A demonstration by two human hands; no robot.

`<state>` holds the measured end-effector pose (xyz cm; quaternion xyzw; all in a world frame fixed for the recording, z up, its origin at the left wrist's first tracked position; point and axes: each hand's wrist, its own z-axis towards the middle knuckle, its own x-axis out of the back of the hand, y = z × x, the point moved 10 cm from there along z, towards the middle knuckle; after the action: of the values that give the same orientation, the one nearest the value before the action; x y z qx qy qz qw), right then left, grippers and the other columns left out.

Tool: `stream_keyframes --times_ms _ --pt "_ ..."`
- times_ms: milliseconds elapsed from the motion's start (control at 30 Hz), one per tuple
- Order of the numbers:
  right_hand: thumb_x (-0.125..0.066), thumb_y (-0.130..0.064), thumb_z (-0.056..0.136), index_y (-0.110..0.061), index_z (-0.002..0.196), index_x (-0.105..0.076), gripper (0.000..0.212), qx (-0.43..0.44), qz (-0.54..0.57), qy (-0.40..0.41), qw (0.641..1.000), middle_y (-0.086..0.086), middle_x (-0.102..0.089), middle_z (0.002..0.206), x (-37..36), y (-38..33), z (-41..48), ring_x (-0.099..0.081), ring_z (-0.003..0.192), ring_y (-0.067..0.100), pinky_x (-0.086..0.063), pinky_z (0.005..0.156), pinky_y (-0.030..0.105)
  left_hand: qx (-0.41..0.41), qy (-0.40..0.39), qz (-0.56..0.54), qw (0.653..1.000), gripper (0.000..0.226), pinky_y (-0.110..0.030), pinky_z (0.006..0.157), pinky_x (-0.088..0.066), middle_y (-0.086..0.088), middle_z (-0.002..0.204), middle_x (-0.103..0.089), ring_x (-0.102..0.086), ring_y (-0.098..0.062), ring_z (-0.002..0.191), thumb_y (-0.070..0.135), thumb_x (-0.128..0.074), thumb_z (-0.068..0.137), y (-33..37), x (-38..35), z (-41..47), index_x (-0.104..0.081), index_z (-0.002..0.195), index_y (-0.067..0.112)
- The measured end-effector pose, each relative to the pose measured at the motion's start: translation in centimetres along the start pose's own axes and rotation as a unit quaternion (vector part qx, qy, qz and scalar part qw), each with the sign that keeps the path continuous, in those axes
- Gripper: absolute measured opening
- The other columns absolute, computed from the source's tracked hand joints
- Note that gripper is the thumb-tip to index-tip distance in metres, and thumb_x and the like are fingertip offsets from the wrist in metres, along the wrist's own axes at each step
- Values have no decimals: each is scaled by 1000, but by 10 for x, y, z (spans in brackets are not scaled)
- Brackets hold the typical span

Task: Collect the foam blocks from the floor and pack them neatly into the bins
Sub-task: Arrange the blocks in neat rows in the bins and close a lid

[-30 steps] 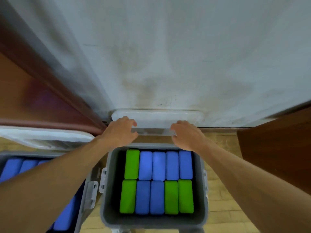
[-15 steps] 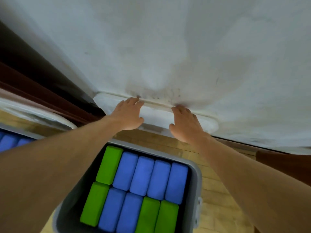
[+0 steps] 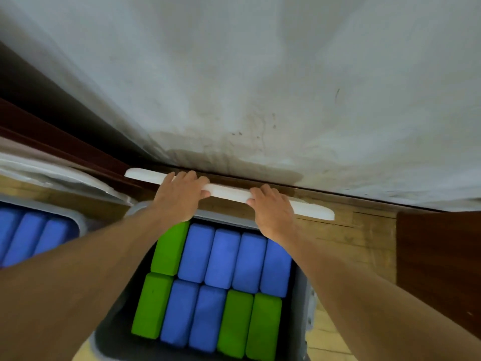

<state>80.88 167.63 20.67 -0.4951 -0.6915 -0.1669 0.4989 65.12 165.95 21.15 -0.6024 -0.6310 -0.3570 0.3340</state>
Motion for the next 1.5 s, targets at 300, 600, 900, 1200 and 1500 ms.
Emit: stream_keyframes --times_ms 300,600,900,1200,1500 --pt "-44 -20 99 -15 136 -41 38 -72 13 51 996 4 -45 128 19 -32 -66 -43 117 23 -30 99 33 -67 -4 -45 997 49 -39 99 -36 -5 125 -51 -46 -25 118 51 -38 97 -5 16 -52 -51 130 17" --pt "-45 -23 100 -13 128 -49 30 -94 -20 85 992 7 -50 118 21 -98 -158 -49 105 27 -35 92 37 -129 -33 -101 986 56 -42 101 -37 -3 128 -49 -41 -23 124 56 -50 90 -17 21 -148 -53 129 15" --pt "-47 -39 97 -15 128 -45 38 -44 -26 26 998 3 -47 123 -34 -134 -239 -46 110 22 -37 90 34 -173 -27 -43 984 40 -33 89 -40 1 120 -48 -47 -19 109 42 -55 92 8 -31 -255 -50 124 18" --pt "-59 -42 90 -16 121 -47 42 -25 -18 19 999 0 -48 118 -137 -137 -291 -46 108 19 -37 89 31 -216 -11 54 975 36 -29 77 -44 2 114 -49 -52 -17 95 43 -51 95 43 -133 -312 -48 118 16" --pt "-49 -35 96 -16 123 -47 33 -15 -47 22 999 -1 -50 119 -241 -128 -286 -48 108 20 -35 91 32 -264 58 102 957 36 -26 65 -43 4 105 -54 -58 -16 85 44 -53 92 50 -248 -292 -53 114 16"
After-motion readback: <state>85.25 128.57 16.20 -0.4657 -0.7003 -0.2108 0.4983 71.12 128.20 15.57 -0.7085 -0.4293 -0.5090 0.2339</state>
